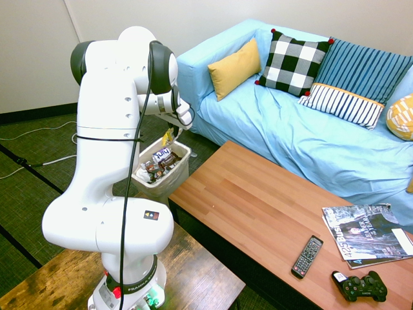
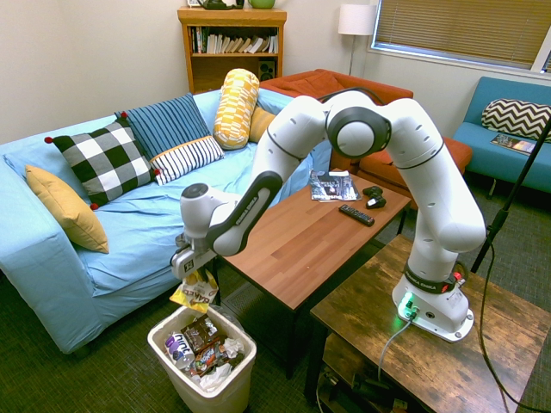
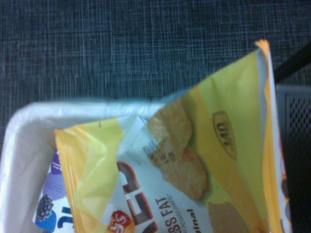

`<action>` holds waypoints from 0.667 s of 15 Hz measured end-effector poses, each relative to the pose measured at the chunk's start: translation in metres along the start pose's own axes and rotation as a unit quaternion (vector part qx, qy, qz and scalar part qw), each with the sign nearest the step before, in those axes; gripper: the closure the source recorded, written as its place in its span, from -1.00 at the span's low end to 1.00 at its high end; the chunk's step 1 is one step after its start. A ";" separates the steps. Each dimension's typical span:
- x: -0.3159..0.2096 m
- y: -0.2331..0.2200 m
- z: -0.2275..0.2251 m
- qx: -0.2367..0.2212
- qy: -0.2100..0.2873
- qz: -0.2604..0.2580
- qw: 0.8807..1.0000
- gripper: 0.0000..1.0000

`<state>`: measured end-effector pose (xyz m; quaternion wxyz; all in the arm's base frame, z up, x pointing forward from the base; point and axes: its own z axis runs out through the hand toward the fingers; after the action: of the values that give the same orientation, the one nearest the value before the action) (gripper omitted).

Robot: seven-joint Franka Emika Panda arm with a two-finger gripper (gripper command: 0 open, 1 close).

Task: Throw the chip bag in the trash bin

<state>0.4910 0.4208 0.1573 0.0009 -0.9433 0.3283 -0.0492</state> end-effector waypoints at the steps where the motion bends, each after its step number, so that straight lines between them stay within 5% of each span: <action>1: -0.014 -0.005 0.019 -0.013 0.005 -0.008 1.000 1.00; 2: -0.025 -0.008 0.037 -0.025 0.009 -0.015 1.000 -1.00; 10: -0.069 -0.013 0.094 -0.069 0.029 -0.053 0.996 -1.00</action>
<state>0.4541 0.4713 0.0577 -0.0768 -0.9553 0.2802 -0.0540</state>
